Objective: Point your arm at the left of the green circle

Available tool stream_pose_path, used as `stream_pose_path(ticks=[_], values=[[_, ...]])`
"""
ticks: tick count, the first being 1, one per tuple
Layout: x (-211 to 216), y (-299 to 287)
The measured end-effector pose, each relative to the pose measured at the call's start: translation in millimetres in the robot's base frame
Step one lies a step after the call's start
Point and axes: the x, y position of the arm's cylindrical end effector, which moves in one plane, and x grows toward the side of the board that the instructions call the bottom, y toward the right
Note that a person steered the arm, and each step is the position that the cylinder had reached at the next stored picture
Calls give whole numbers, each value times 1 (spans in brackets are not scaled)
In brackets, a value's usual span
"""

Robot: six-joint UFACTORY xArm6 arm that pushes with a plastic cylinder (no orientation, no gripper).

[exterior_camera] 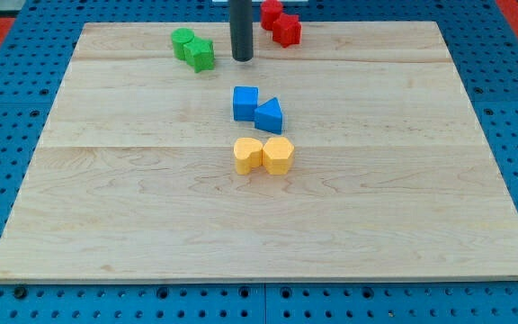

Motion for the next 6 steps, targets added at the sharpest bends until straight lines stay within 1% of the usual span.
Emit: stream_pose_path(ticks=[1,2,3,4,5,6], values=[[0,11],[22,54],[73,64],[70,38],[37,-23],[40,-95]])
